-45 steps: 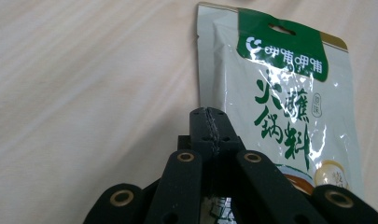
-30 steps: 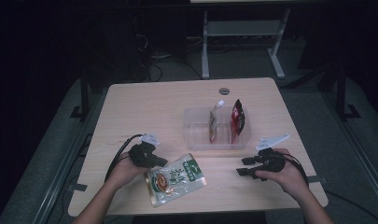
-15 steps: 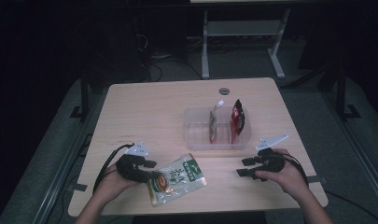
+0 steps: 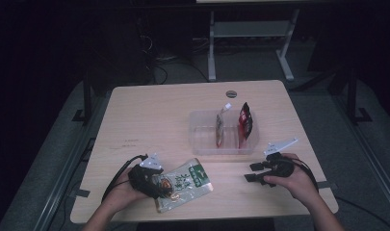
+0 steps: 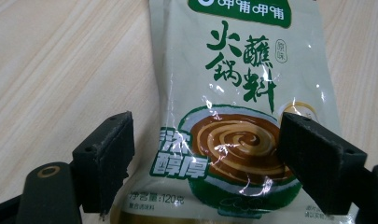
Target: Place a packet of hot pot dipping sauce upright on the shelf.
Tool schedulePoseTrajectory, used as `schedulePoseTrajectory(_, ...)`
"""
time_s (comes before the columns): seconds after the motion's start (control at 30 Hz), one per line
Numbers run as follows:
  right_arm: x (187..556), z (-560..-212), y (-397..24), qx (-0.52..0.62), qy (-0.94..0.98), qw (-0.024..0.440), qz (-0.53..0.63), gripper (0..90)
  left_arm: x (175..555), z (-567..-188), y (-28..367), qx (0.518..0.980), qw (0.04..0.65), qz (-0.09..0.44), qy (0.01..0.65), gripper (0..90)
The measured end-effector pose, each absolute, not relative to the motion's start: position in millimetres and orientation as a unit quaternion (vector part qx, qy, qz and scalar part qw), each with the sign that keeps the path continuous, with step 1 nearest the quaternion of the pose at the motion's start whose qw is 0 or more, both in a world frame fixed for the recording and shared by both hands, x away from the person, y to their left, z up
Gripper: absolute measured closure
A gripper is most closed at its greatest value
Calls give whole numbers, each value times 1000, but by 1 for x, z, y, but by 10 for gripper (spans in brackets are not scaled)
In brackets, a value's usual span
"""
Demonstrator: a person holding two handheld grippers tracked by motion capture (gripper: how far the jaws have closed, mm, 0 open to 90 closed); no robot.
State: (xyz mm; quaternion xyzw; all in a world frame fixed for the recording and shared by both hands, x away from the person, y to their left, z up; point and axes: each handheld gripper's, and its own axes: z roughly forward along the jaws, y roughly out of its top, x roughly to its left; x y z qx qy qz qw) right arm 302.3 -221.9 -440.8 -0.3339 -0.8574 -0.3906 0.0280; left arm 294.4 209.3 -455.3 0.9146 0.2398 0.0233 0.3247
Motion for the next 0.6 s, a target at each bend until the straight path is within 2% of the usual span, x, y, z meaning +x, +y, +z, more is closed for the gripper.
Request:
schedulePoseTrajectory(0.17,303,-441,-222,-335,-857,29,-390,444,293,-459,206,916,326,16,231,188)
schedulePoseTrajectory(0.37,303,-441,-222,-335,-858,30,-389,444,289,-459,204,920,328,33,213,282)
schedulePoseTrajectory(0.6,303,-441,-222,-333,-858,30,-389,444,291,-457,208,918,330,51,212,571)
